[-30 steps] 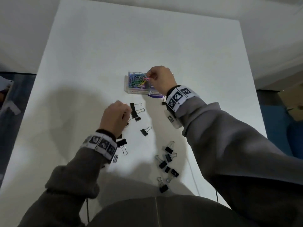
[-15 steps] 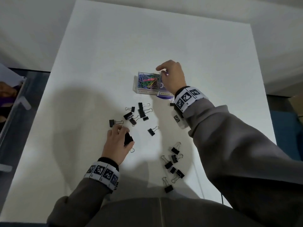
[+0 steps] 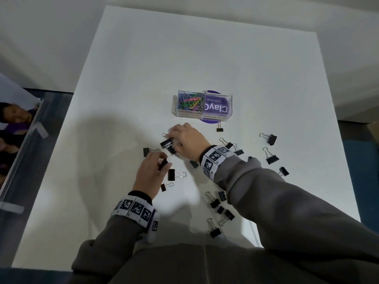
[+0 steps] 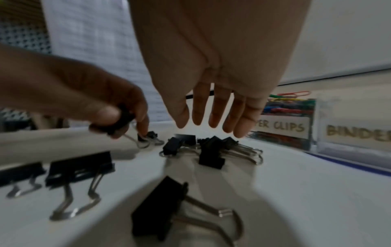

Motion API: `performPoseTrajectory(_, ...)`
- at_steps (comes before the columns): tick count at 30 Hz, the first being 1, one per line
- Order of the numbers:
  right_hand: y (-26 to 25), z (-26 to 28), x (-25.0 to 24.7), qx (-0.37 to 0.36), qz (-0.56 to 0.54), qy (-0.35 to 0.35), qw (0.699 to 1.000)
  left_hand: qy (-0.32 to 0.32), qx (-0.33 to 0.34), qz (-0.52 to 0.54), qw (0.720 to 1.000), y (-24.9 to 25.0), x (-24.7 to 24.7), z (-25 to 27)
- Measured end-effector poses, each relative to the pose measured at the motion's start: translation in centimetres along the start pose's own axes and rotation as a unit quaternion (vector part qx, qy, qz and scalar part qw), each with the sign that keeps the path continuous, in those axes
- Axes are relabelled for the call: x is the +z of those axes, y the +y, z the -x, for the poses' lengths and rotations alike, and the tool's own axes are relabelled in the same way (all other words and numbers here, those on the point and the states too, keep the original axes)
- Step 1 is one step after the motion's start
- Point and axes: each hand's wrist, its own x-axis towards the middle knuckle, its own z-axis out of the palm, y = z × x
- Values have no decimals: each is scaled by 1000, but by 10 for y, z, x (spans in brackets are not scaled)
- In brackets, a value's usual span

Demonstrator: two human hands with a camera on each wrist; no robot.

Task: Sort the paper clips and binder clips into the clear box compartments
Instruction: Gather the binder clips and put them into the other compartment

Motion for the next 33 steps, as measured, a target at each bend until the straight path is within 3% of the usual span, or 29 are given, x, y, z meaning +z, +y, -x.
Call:
performPoseTrajectory(4,-12,-7,8,-56,84,-66,993,29,0,14,999,-12,-21,-9)
performPoseTrajectory(6,-14,-6,13,-50,104,-93,989,35,-36,10,999,-19,-29,-16)
performPoseTrajectory(11,-9,7,13,9,-12,-82,997,6,-128,24,992,-26,-43,-31)
performPoseTrajectory(15,-3,23,4,53,-73,-50,995,-13,-109,-117,987,-29,-42,-37)
performPoseTrajectory(18,6,34,-3,72,-98,-43,992,-17,-91,-130,987,-31,-38,-39)
performPoseTrajectory(22,23,42,-35,119,-194,32,973,-7,-93,-109,990,-34,-34,-35)
performPoseTrajectory(27,63,26,-89,194,-234,246,920,-12,-92,-74,993,-31,-30,-31)
performPoseTrajectory(31,93,6,-95,240,-207,266,910,-61,-87,-38,994,-13,-27,-44)
performPoseTrajectory(33,99,0,-92,255,-207,250,911,-52,-40,-20,998,7,-25,-56)
